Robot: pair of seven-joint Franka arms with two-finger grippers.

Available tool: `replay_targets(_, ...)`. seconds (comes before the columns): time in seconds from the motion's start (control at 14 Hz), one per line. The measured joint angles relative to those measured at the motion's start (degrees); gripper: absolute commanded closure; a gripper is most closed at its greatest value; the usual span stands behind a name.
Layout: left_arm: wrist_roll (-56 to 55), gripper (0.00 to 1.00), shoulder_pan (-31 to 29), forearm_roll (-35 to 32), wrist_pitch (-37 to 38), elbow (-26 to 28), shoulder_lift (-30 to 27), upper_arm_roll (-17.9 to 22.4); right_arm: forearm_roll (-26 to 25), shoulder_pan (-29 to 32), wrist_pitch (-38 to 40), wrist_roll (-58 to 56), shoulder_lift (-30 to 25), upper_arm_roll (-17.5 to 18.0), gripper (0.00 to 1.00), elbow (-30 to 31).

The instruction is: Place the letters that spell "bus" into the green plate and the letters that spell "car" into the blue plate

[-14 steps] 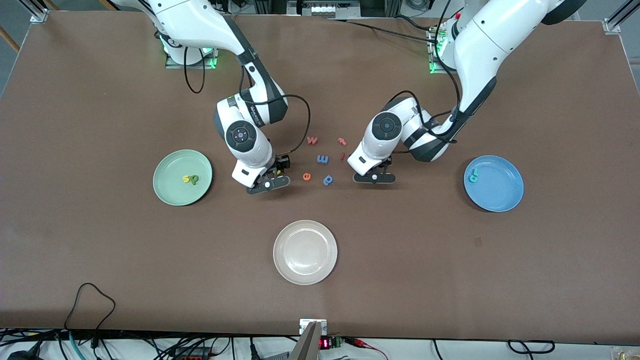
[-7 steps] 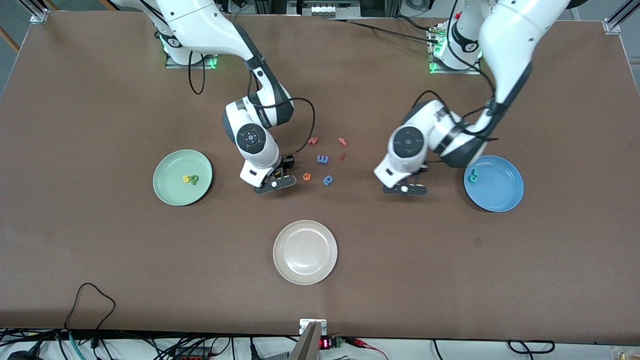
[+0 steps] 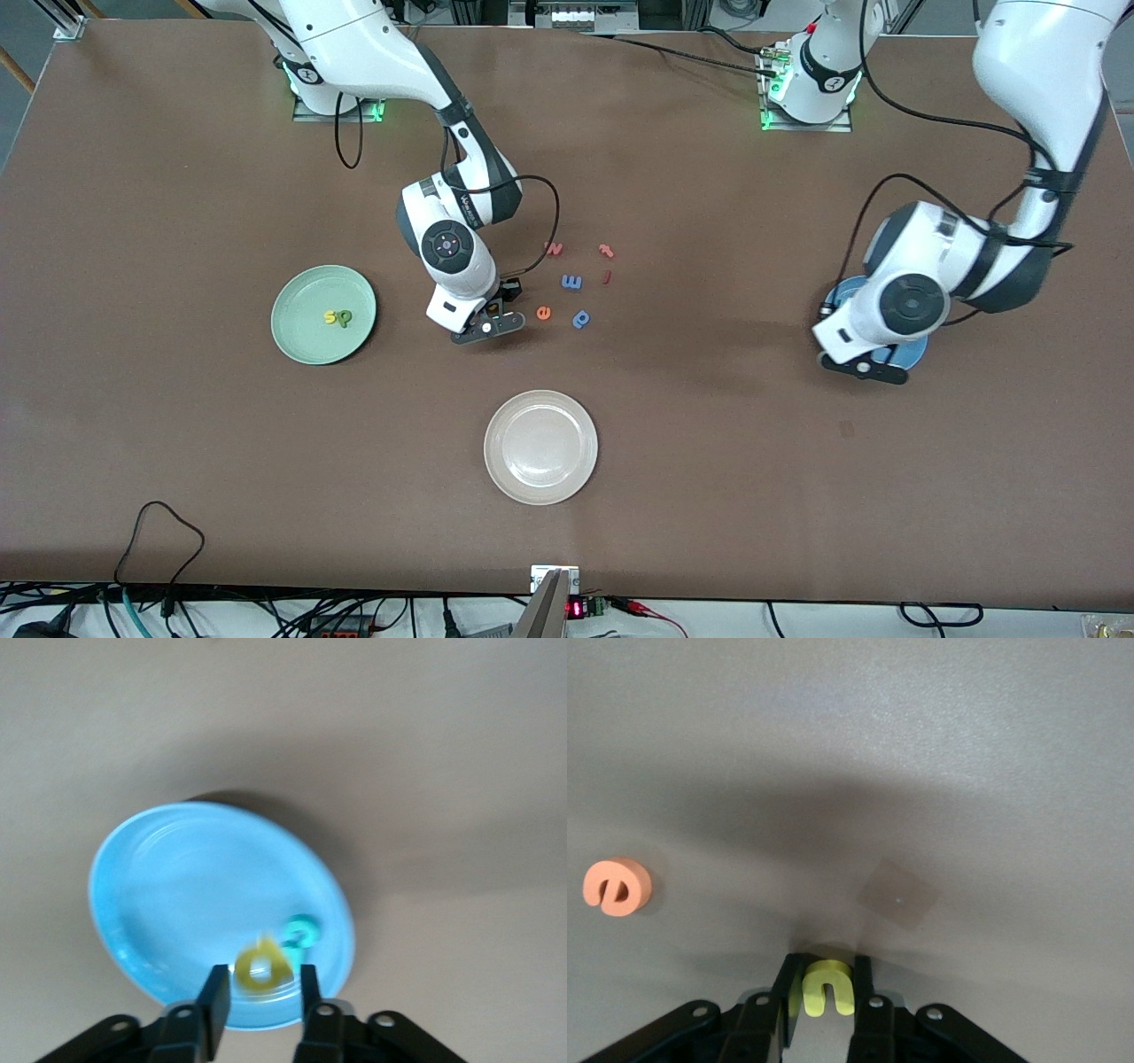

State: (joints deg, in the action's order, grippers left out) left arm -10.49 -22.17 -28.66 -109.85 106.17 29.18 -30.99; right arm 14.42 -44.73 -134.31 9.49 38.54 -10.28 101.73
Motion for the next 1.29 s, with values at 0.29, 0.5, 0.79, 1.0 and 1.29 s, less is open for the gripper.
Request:
replay_targets(0.29,0.16,0.0,-0.04,0.0,0.06,0.25,-0.04,-1.99,0.02,0.06,0.06,0.3,-0.04,-0.15,0.94,-0.07)
replay_targets(0.5,-0.29,0.0,0.0,0.49,8.59,-4.11,-1.15,-7.24,0.01,0.53,6.02,0.53,-2.14,-3.62,0.94,-0.62)
replay_targets(0.79,-0.25,0.0,0.34,8.48,26.85,-20.84,-3.99,-11.02,-0.04,1.71,15.34,-4.93,-8.61,-14.42,0.93,0.7)
replay_targets(1.0,-0.22,0.0,0.1,12.46,31.08,-28.76,-5.56,-10.16,-0.04,2.72,15.65,-11.58,-9.98,-20.97,0.92,4.24)
replay_targets(1.29,0.77,0.0,8.3,22.32,31.23,-29.68,-14.48,6.04,-0.04,6.38,13.1,-17.89,-9.67,-23.3,0.83,8.66)
